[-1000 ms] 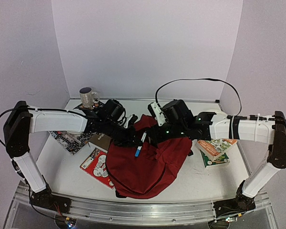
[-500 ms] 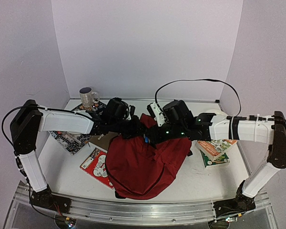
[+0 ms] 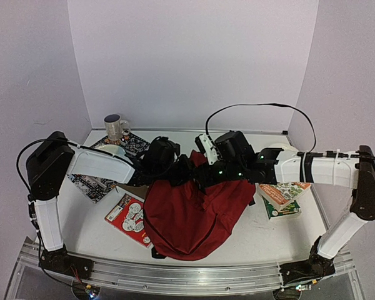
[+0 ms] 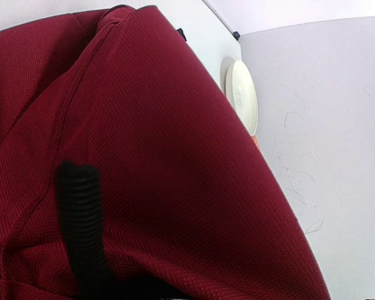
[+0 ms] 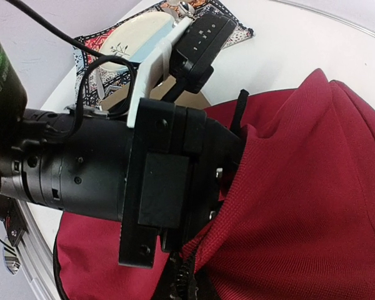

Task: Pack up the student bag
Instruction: Place the pen in the lower front pocket of the bag, then place the lower front pocket of the student bag, then pick up the student bag from the center of the board, then pick up the lower front pocket of the student bag, then zip the lower front pocket of the student bag.

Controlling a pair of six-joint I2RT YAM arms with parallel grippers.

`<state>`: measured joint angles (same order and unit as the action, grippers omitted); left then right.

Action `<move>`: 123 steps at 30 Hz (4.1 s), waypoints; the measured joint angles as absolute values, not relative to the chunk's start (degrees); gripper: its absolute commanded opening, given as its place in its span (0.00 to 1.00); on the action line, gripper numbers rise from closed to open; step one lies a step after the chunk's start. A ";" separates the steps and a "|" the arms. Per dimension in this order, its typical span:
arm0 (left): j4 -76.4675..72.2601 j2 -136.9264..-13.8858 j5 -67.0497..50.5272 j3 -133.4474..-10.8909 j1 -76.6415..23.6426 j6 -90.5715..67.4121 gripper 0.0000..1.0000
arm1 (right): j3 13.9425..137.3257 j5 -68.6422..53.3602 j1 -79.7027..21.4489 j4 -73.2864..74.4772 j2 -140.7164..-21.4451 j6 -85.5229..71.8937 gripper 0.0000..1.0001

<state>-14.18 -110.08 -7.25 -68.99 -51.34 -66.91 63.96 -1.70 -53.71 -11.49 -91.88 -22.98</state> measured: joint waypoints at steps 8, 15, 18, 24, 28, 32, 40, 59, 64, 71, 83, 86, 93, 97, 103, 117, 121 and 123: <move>-15.72 -110.00 -5.17 -67.81 -51.46 -66.59 0.35 | 63.96 1.07 -53.67 -11.57 -91.88 -22.98 0.00; -16.60 -108.11 -4.63 -64.91 -51.55 -64.78 0.39 | 63.94 2.24 -53.79 -11.55 -91.88 -22.96 0.00; -16.58 -105.39 -3.97 -62.60 -51.47 -63.25 0.43 | 63.87 2.81 -54.07 -11.55 -91.88 -22.96 0.00; -14.40 -95.59 -2.65 -55.69 -51.06 -58.69 0.52 | 62.68 4.68 -54.29 -11.41 -91.88 -22.94 0.00; -8.70 -89.58 -0.83 -54.58 -50.92 -54.56 0.60 | 61.84 5.31 -54.26 -11.10 -91.88 -22.93 0.00; -2.36 -86.09 1.26 -54.63 -49.79 -50.48 0.65 | 61.34 5.34 -54.26 -10.97 -92.29 -22.92 0.01; 5.80 -88.68 -1.25 -56.09 -40.49 -45.33 0.68 | 59.16 5.97 -54.26 -9.78 -94.42 -23.00 0.06; 9.12 -98.96 -11.14 -62.99 -39.76 -38.34 0.01 | 67.83 5.25 -54.26 -0.65 -94.65 -20.16 0.48; 9.21 -98.30 -12.66 -63.39 -39.86 -37.26 0.00 | 74.98 3.93 -54.05 1.57 -94.39 -19.75 0.48; 9.09 -94.57 -14.50 -63.46 -40.24 -36.67 0.00 | 84.15 1.94 -52.62 2.90 -98.98 -20.66 0.46; 8.20 -92.57 -15.90 -63.46 -41.73 -35.89 0.00 | 88.15 -3.79 -47.68 4.73 -108.87 -23.63 0.44; 7.86 -92.43 -16.15 -63.46 -41.94 -35.70 0.00 | 89.22 -5.26 -47.66 4.64 -109.99 -23.88 0.42; 7.84 -91.16 -16.25 -63.46 -42.38 -34.81 0.00 | 90.62 -7.84 -47.59 4.42 -111.22 -23.94 0.25; 7.79 -90.85 -15.70 -63.46 -42.49 -34.35 0.00 | 90.62 -9.08 -47.59 3.96 -111.22 -23.71 0.09; 7.62 -90.85 -13.38 -63.46 -42.75 -34.22 0.00 | 87.01 -9.99 -47.59 1.31 -108.76 -23.55 0.00; 7.40 -92.21 -13.53 -63.46 -41.34 -37.42 0.00 | 72.10 -9.63 -47.70 -5.00 -96.68 -21.71 0.00; 7.05 -92.97 -16.76 -63.28 -39.12 -40.27 0.00 | 68.50 -8.55 -47.84 -7.64 -95.05 -21.46 0.00; 6.38 -92.99 -18.62 -63.07 -38.27 -41.61 0.00 | 66.71 -7.57 -48.02 -9.23 -93.55 -21.30 0.00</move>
<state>6.38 -92.99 -18.62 -63.07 -38.27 -41.61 66.71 -7.57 -48.02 -9.23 -93.55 -21.30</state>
